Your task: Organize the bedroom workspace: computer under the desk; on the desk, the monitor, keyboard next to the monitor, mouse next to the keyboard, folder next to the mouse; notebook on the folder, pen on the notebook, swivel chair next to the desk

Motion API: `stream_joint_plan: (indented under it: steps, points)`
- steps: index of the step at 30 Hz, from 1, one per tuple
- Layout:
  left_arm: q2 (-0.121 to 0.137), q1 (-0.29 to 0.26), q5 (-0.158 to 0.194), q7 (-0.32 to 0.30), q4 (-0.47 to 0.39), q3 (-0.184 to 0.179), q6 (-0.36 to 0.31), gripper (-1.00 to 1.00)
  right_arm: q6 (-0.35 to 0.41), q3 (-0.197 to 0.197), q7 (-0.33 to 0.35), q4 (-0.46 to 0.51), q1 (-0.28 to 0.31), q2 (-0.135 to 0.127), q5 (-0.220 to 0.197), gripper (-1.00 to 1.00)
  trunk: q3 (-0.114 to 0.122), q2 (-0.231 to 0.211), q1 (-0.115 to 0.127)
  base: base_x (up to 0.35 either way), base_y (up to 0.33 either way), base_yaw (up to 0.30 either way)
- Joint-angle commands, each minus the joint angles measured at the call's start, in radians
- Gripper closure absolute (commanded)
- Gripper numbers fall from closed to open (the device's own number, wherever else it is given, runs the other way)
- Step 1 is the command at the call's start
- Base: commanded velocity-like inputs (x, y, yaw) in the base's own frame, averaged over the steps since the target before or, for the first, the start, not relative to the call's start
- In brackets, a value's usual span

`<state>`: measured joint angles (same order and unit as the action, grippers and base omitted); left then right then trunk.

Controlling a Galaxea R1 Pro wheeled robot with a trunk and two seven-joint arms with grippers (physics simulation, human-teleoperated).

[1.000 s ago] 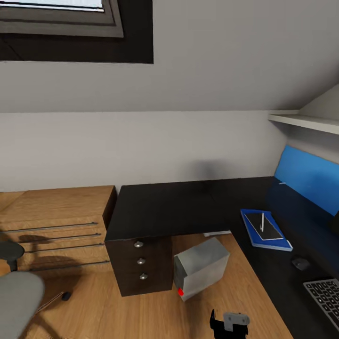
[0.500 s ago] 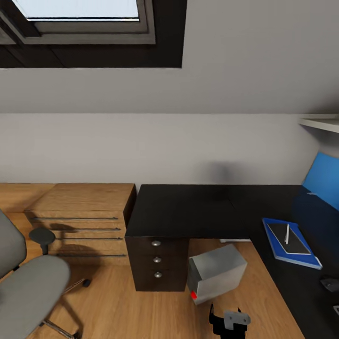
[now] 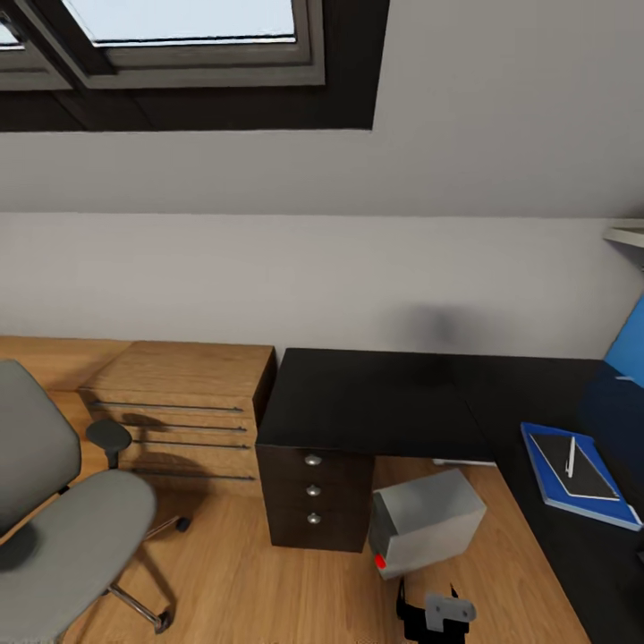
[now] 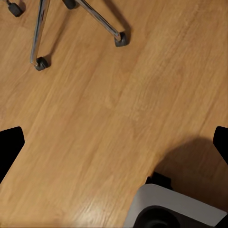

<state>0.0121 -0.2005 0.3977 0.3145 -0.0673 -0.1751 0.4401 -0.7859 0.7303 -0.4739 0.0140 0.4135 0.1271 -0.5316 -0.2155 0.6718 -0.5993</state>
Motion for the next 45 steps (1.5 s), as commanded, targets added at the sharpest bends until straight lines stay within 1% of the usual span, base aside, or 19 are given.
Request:
stream_joint_plan:
  steps: [1, 6, 22, 26, 28, 31, 35, 36, 38, 39, 40, 44, 45]
  points:
    - [0.0, 0.0, 0.006, 0.005, 0.0, -0.009, 0.002, -1.0, -0.001, 0.009, -0.006, 0.0, 0.0, 0.0, -0.004, -1.0, 0.0, -0.006, 0.004, 0.0, 0.0, -0.058]
    - [0.0, 0.0, 0.006, 0.005, 0.0, -0.009, 0.002, -1.0, -0.001, 0.01, -0.006, 0.0, -0.001, 0.002, -0.004, -1.0, 0.01, -0.041, 0.023, 0.0, 0.0, 0.028]
    - [0.0, 0.0, 0.005, 0.005, 0.0, -0.011, 0.002, -1.0, -0.004, 0.011, -0.008, 0.0, -0.002, 0.005, 0.0, -1.0, 0.059, -0.153, 0.084, 0.0, 0.0, 0.256]
    - [0.0, 0.0, 0.005, 0.005, 0.0, -0.011, 0.002, -1.0, -0.012, 0.011, -0.008, 0.0, -0.003, 0.005, 0.009, -1.0, 0.072, -0.181, 0.1, 0.0, 0.0, 0.276]
    - [0.0, 0.0, 0.004, 0.005, 0.0, -0.01, 0.002, -1.0, -0.038, 0.011, -0.008, -0.001, -0.007, 0.004, 0.024, -1.0, 0.078, -0.195, 0.107, 0.0, 0.0, 0.277]
    - [0.0, 0.0, 0.004, 0.005, 0.0, -0.008, 0.008, -1.0, -0.058, 0.01, -0.008, -0.001, -0.017, 0.003, 0.039, -1.0, 0.088, -0.216, 0.119, 0.0, 0.0, 0.277]
    - [0.002, 0.0, 0.005, 0.005, 0.0, -0.007, 0.042, -1.0, -0.076, 0.01, -0.008, -0.002, -0.041, 0.0, 0.065, -1.0, 0.1, -0.244, 0.134, 0.0, 0.0, 0.277]
    - [0.001, 0.0, 0.004, 0.005, 0.002, -0.007, 0.079, -1.0, -0.094, 0.009, -0.008, -0.002, -0.063, -0.013, 0.08, -1.0, 0.103, -0.251, 0.138, 0.0, 0.0, 0.277]
    - [-0.001, 0.0, 0.004, 0.005, 0.006, -0.008, 0.129, -1.0, -0.129, 0.009, -0.008, -0.003, -0.084, -0.033, 0.092, -1.0, 0.11, -0.265, 0.146, 0.0, 0.0, 0.277]
    - [-0.003, 0.0, 0.004, 0.005, 0.009, -0.008, 0.151, -1.0, -0.173, 0.01, -0.007, -0.006, -0.102, -0.05, 0.1, -1.0, 0.113, -0.272, 0.149, 0.0, 0.0, 0.277]
    - [-0.008, 0.0, 0.003, 0.005, 0.02, -0.008, 0.191, -1.0, -0.196, 0.01, -0.007, -0.008, -0.109, -0.058, 0.103, -1.0, 0.113, -0.272, 0.149, 0.0, 0.0, 0.277]
    - [-0.026, 0.0, 0.003, 0.005, 0.035, -0.008, 0.264, -1.0, -0.255, 0.011, -0.007, -0.01, -0.134, -0.075, 0.112, -1.0, 0.113, -0.272, 0.149, 0.0, 0.0, 0.277]
    - [-0.035, 0.0, 0.004, 0.005, 0.039, -0.008, 0.306, -1.0, -0.261, 0.012, -0.007, -0.01, -0.144, -0.08, 0.117, -1.0, 0.113, -0.272, 0.149, 0.0, 0.0, 0.277]
